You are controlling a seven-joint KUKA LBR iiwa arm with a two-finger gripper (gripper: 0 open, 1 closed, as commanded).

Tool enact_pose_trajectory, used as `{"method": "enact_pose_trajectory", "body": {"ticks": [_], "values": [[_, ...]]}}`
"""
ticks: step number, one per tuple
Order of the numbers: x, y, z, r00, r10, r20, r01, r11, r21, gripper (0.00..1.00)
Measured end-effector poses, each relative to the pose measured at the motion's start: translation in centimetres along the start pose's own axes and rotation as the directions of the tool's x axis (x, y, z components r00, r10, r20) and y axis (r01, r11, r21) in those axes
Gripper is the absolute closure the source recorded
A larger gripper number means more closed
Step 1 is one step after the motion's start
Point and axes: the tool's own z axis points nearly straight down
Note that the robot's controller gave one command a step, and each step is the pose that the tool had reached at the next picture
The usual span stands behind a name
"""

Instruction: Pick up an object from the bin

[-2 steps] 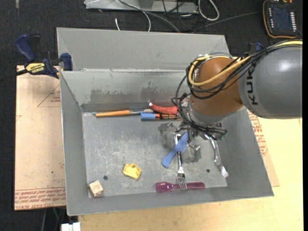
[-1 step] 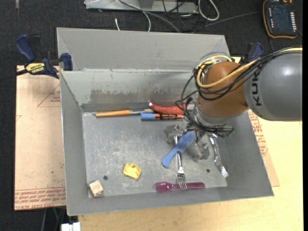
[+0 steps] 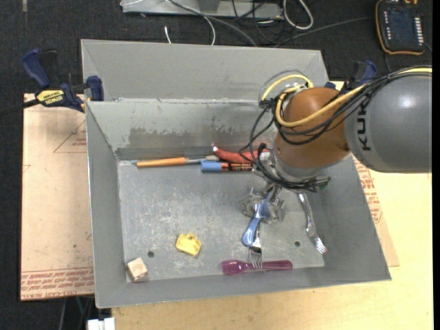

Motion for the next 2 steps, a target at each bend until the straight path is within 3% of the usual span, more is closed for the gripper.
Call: {"method": "enact_pose_trajectory", "body": {"ticks": [2], "values": [[0.0,0.1,-1.2,1.0,0.002,-0.001,-0.002,1.0,-0.004,1.0]]}}
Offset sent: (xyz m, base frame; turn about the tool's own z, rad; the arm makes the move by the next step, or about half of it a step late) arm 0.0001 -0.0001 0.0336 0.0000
